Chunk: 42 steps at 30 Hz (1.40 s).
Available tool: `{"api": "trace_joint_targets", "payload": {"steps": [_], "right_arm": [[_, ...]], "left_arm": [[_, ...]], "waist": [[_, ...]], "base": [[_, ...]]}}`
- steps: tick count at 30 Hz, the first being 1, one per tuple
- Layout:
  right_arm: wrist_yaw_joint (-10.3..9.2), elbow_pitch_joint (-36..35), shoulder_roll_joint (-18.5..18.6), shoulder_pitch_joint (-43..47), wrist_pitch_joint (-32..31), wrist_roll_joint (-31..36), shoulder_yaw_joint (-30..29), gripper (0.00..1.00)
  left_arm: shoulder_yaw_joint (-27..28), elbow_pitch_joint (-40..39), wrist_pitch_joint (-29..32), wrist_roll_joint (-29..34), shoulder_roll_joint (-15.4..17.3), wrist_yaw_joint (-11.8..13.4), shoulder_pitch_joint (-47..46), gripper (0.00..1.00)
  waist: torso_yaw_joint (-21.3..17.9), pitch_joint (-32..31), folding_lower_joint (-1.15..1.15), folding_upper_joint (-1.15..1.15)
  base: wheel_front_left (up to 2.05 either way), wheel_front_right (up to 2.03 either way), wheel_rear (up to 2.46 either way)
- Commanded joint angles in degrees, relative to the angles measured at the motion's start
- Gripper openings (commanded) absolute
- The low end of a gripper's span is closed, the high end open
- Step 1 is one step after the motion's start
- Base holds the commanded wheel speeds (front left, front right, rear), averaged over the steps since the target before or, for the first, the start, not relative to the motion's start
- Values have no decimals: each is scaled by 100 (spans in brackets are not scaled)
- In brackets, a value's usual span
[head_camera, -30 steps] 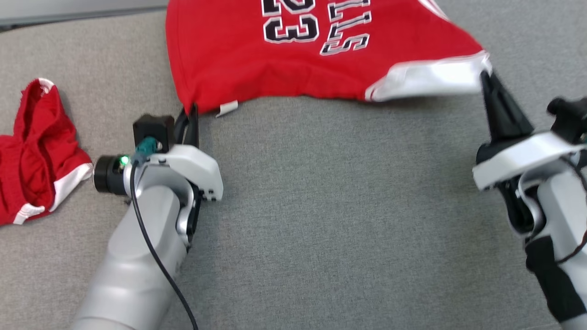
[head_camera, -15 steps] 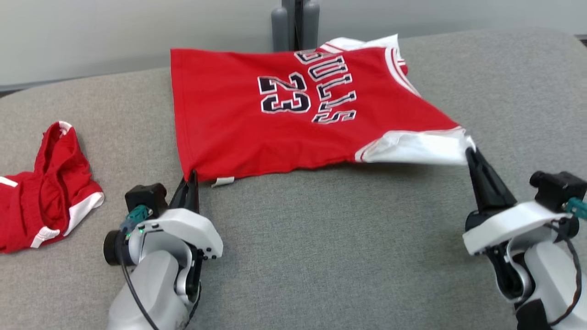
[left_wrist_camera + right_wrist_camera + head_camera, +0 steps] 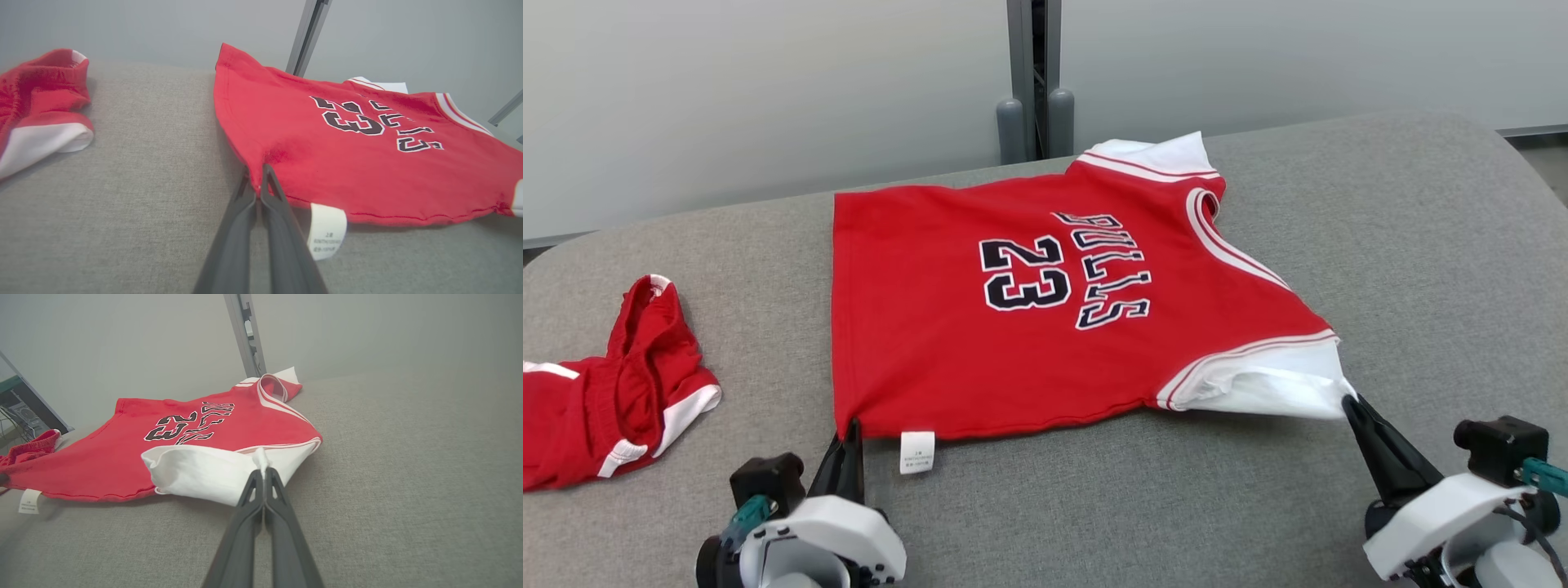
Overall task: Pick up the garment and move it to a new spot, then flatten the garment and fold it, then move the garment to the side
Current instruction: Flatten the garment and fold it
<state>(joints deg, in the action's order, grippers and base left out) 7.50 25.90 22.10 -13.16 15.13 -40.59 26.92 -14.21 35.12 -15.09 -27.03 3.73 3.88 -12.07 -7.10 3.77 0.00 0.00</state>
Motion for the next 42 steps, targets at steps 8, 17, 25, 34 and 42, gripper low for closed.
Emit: {"api": "trace_joint_targets", "payload": {"steps": [8, 17, 25, 34, 42], "right_arm": [[-2, -186, 471, 351, -268, -186, 184, 0], [-2, -800, 1030, 770, -1126, -482, 261, 0], [-2, -1358, 1312, 1138, -1699, -646, 37, 0], [-2, -1898, 1544, 1629, -2463, -724, -389, 0], [-2, -2502, 1722, 2244, -3203, -924, -824, 0]], "left_arm": [[-128, -723, 61, 255, 221, 126, 653, 0], [-382, -1459, 433, 444, 434, 258, 1133, 0], [-565, -1785, 763, 496, 566, 296, 1485, 0], [-597, -2065, 1010, 455, 780, 340, 1785, 0], [-679, -2500, 1209, 502, 927, 431, 2101, 0]], "waist": [[30, -82, 0, 0], [139, -140, 0, 0], [190, -165, 0, 0], [210, -159, 0, 0], [248, -191, 0, 0]], "base": [[0, 0, 0], [0, 0, 0], [0, 0, 0], [0, 0, 0], [0, 0, 0]]}}
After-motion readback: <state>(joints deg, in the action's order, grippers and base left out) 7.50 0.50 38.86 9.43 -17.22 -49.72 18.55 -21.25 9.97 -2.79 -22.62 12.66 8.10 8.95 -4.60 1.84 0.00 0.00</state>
